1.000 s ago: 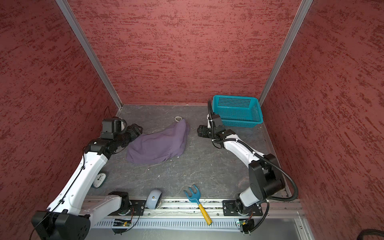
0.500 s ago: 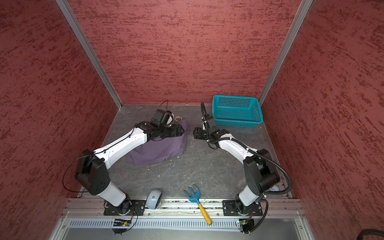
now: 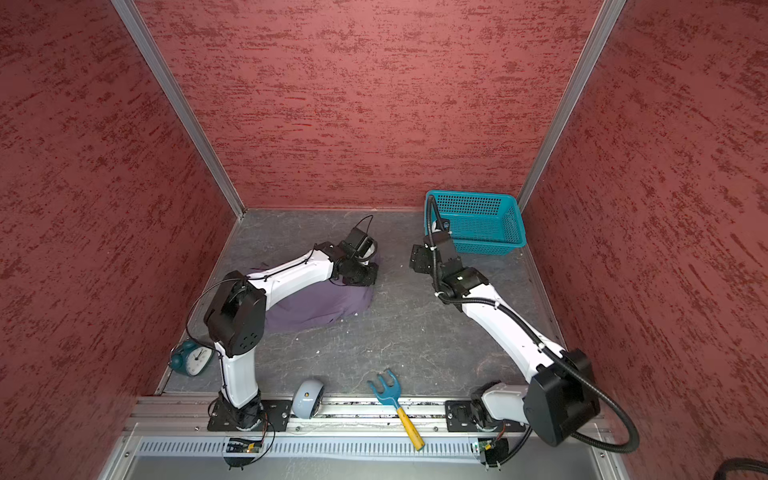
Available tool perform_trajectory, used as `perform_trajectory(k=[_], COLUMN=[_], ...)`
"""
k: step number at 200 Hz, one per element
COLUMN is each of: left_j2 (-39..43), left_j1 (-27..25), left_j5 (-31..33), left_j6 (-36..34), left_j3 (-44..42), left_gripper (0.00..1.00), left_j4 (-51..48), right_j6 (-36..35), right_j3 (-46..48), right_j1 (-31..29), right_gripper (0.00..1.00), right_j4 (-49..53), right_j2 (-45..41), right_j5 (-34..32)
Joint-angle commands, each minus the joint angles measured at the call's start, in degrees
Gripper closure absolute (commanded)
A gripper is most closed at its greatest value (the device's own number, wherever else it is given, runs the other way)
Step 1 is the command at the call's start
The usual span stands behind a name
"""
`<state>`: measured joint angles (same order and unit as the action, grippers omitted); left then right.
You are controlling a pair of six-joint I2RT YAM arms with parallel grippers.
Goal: Fold and stack the trousers
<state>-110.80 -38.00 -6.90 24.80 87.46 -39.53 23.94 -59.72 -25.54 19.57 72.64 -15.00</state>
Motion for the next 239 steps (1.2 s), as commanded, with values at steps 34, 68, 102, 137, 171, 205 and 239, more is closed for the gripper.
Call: perform_trajectory(k=[34, 68, 102, 137, 171, 205, 239], left_j2=[3.8, 7.4, 7.9, 3.0, -2.6, -7.4, -9.7], left_j1=[-2.3, -4.6, -3.0, 0.3, 0.9, 1.1, 1.5], left_j5=[-3.2, 4.8, 12.9, 10.8, 10.4, 12.0, 3.4], left_j6=[-3.3, -8.2, -7.1, -3.5, -2.8, -3.0, -2.5], left_j3=[15.0, 24.6, 20.5, 14.3, 12.6, 13.0, 14.5], left_gripper=[1.00, 0.90, 0.34, 0.21, 0.18, 0.17, 0.93], left_j4=[-6.1, -9.2, -10.9, -9.3, -7.7, -8.3, -9.7], right_j6=[-1.0, 0.4, 0.8, 1.2, 1.7, 3.2, 3.3], right_j3=[0.9, 1.3, 2.6, 2.8, 3.1, 4.3, 4.2], right_j1=[3.5, 5.4, 5.9, 7.2, 7.7, 8.1, 8.4], right_gripper=[0.23, 0.22, 0.20, 0.18, 0.16, 0.16, 0.16], right_j4=[2.0, 2.5, 2.2, 2.2, 2.8, 2.9, 3.4], right_j2=[-4.9, -6.3, -8.0, -9.2, -9.1, -8.7, -8.3], right_j5=[-7.8, -6.1, -6.1, -5.4, -4.3, -2.9, -2.5])
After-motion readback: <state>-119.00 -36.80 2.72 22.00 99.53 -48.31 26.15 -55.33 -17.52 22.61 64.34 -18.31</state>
